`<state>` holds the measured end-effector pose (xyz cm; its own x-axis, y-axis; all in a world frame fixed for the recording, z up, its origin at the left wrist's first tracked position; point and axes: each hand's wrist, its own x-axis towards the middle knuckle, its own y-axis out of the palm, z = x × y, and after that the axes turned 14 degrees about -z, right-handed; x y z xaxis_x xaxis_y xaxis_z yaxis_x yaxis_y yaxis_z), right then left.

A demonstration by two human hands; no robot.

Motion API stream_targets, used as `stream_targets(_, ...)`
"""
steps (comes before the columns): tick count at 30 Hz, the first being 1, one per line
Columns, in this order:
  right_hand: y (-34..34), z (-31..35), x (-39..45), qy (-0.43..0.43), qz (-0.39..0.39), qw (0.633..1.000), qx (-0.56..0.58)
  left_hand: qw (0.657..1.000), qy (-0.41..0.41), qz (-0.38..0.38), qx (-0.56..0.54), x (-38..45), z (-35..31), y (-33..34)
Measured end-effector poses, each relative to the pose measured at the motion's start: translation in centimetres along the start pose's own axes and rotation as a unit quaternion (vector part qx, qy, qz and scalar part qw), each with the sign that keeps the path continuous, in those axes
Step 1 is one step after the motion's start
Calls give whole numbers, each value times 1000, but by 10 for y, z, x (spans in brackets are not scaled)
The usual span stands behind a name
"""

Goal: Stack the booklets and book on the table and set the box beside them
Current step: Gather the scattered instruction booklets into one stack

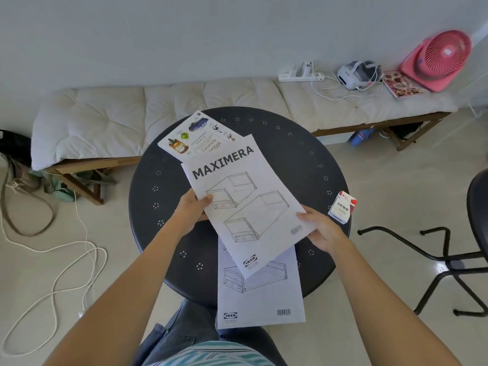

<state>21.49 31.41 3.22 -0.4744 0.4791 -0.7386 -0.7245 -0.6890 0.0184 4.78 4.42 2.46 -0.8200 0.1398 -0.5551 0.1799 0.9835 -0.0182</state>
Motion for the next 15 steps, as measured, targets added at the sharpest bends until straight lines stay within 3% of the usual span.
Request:
stream_targets(4, -5, 4, 2, 28, 31, 984, -176, 997, -28, 57, 50, -3, 3, 1)
stream_targets(10, 2, -16, 1, -7, -37, 976, -213, 976, -77, 148, 143, -16, 28, 15)
stream_targets(15, -1, -46, 4, -46, -102, 960, -257, 972, -70, 94, 202, -20, 56, 24)
